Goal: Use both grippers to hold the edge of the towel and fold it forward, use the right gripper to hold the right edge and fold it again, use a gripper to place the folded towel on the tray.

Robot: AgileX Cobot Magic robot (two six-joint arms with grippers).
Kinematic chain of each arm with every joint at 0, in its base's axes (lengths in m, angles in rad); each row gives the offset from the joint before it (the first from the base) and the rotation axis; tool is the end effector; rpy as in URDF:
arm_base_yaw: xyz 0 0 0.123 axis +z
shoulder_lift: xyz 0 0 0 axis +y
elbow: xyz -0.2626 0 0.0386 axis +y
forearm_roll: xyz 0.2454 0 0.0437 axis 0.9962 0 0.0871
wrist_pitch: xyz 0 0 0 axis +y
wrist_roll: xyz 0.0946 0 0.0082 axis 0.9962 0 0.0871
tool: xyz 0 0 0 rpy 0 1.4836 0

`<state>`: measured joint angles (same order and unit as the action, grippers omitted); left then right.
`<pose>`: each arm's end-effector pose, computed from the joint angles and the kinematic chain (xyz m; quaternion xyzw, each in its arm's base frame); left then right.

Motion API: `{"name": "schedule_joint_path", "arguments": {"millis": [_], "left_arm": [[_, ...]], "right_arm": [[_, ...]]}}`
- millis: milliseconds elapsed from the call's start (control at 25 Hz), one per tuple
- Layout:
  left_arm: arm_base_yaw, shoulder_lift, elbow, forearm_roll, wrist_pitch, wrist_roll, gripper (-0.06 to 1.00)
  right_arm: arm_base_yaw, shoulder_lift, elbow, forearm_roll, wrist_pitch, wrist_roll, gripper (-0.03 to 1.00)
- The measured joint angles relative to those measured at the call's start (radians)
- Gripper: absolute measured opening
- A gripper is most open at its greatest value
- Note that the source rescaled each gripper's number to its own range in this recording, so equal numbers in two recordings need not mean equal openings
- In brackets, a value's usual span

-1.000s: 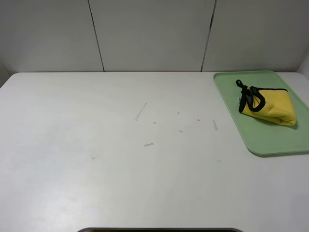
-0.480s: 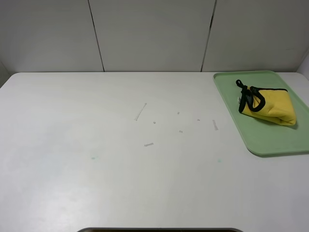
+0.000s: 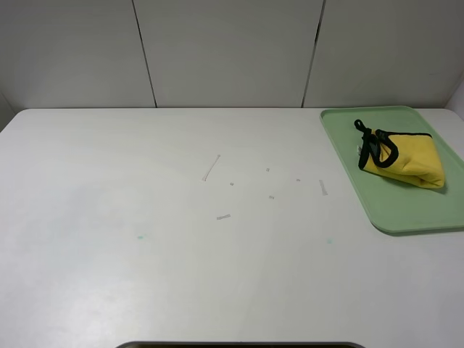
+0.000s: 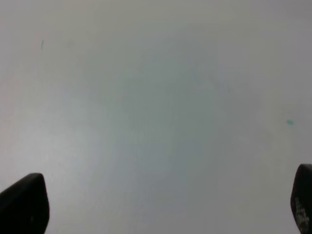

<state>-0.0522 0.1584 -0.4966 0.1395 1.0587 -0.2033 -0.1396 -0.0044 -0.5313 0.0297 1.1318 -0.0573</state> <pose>0.0405 0.0094 0.2697 -0.0642 0.8877 0.0116 0.4559 0.0091 0.0013 0.2770 0.0341 0.8616 -0.0350 0.5053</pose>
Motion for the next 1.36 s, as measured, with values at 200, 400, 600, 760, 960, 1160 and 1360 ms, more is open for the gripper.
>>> {"name": "schedule_joint_path", "arguments": {"millis": [200,400,600,760,960,1160,1360], "left_arm": [[0.0,0.0,0.0,0.0,0.0,0.0,1.0],[0.0,0.0,0.0,0.0,0.0,0.0,1.0],[0.0,0.0,0.0,0.0,0.0,0.0,1.0],[0.0,0.0,0.0,0.0,0.0,0.0,1.0],[0.0,0.0,0.0,0.0,0.0,0.0,1.0],[0.0,0.0,0.0,0.0,0.0,0.0,1.0],[0.0,0.0,0.0,0.0,0.0,0.0,1.0]], "right_arm": [[0.124,-0.003,0.015,0.004,-0.052,0.004,1.0],[0.146,-0.003,0.04,0.024,-0.094,0.019,1.0],[0.146,-0.003,0.04,0.03,-0.101,0.022,1.0],[0.146,-0.003,0.04,0.059,-0.101,0.023,1.0],[0.146,-0.003,0.04,0.074,-0.102,0.023,1.0],[0.146,-0.003,0.04,0.075,-0.102,0.026,1.0],[0.146,-0.003,0.04,0.075,-0.102,0.026,1.0]]}}
